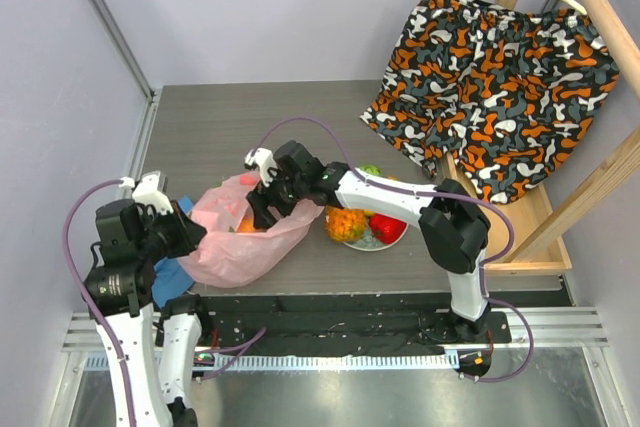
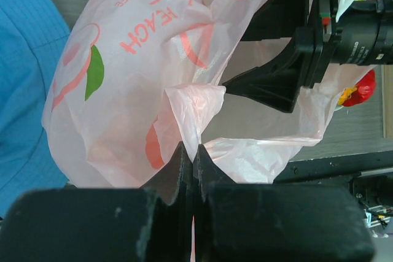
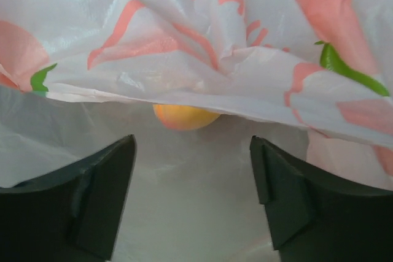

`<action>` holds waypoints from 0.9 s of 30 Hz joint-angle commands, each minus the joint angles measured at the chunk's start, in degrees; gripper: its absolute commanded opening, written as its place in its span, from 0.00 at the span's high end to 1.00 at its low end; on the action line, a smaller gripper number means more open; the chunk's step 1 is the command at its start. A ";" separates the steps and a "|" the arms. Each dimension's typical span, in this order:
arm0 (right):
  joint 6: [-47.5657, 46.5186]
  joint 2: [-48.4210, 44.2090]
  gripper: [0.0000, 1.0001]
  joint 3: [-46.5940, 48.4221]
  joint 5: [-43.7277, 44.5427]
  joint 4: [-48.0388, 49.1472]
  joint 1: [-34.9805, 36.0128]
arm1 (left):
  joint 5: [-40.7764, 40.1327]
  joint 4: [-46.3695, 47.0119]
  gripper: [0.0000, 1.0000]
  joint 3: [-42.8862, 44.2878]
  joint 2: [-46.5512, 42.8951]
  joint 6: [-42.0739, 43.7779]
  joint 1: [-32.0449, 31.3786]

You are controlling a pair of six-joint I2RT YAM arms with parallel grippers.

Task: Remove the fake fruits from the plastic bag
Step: Take out the fake fruit from the plastic bag.

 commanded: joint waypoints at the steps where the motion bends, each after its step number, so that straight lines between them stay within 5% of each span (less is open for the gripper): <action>1: -4.45 2.07 0.11 -0.16 -1.93 3.47 2.40 | -1.37 1.62 1.00 -2.38 0.18 -1.46 0.34; 2: -5.25 2.68 0.01 -0.43 0.60 3.56 3.02 | -3.03 1.01 1.00 -3.25 0.01 -1.46 0.25; 8: -6.05 -3.63 0.01 -10.79 6.24 8.65 7.77 | -6.39 2.24 1.00 -6.16 0.18 -4.09 1.12; 15: -10.61 -1.01 0.00 -10.98 14.43 13.92 9.44 | -6.21 2.06 1.00 -6.43 0.18 -3.75 0.43; 27: -7.19 12.17 0.00 2.81 19.69 15.96 10.14 | -4.98 2.23 1.00 -6.34 0.62 -3.13 -0.45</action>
